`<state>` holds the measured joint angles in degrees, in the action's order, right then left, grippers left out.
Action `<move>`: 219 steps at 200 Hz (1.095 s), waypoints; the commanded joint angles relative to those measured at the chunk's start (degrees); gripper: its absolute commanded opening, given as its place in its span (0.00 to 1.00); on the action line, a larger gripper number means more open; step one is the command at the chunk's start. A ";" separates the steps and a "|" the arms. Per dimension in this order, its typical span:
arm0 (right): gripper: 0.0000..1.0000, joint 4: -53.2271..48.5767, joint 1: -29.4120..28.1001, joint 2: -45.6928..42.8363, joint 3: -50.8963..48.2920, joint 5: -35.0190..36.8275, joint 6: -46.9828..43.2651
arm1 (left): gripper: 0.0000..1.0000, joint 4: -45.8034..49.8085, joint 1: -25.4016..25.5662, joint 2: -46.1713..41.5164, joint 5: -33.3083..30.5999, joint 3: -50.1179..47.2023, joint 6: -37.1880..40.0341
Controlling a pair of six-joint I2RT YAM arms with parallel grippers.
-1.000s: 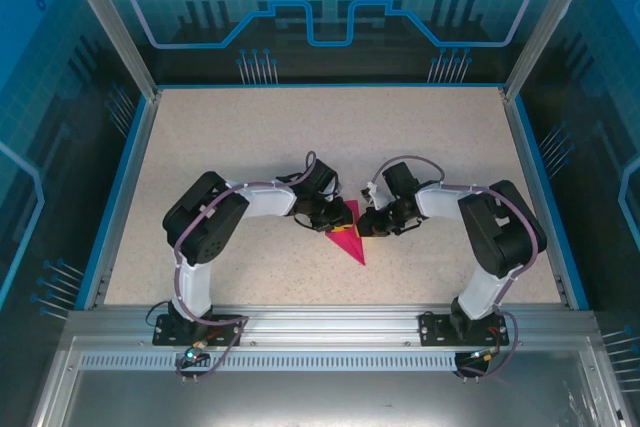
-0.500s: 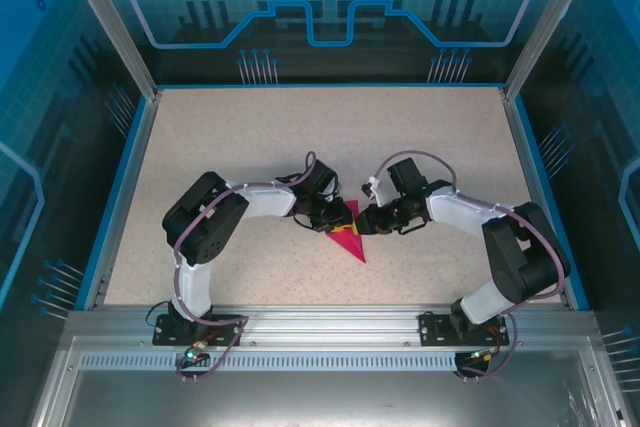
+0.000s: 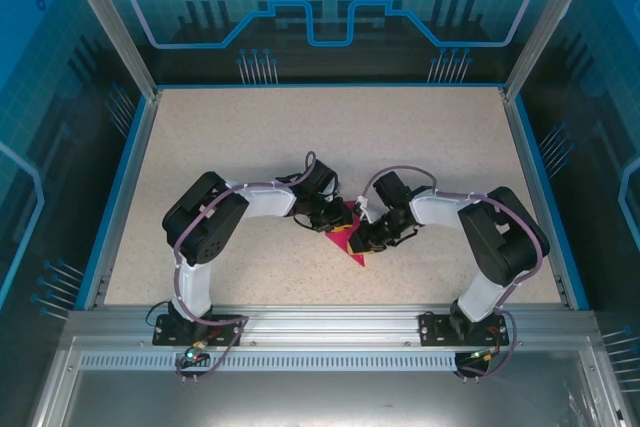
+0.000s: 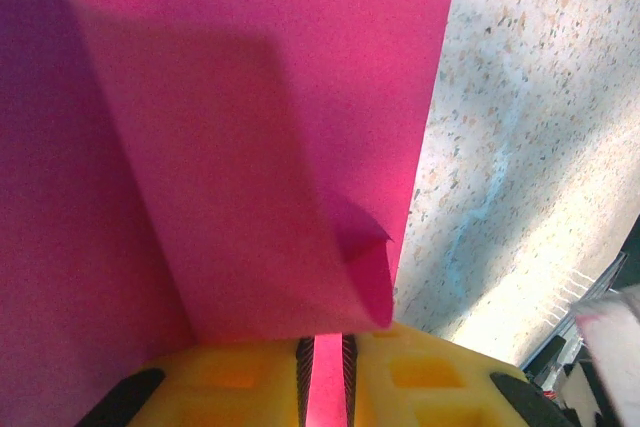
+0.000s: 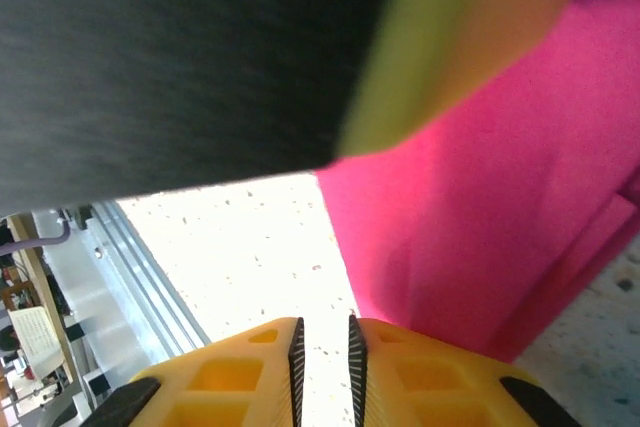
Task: Fold a paper plane with a square sheet of paper (fold left side to right side)
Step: Fourth fold the wing at the center of the table.
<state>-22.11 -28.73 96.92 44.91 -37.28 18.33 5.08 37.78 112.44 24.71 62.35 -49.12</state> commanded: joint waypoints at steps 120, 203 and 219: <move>0.22 -7.91 -1.94 1.77 1.34 5.86 -1.38 | 0.20 6.78 0.13 2.61 -3.79 -1.97 1.09; 0.22 -13.83 -3.35 1.11 -1.99 6.32 -0.84 | 0.19 6.87 0.05 2.86 -3.91 -1.75 1.24; 0.22 -15.98 -3.77 1.25 -2.29 7.60 -0.66 | 0.19 6.87 0.10 2.87 -3.99 -1.80 1.39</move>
<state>-26.52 -30.33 97.73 45.69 -32.91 17.72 5.17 37.78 112.44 24.73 62.35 -49.10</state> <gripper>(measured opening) 0.220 0.193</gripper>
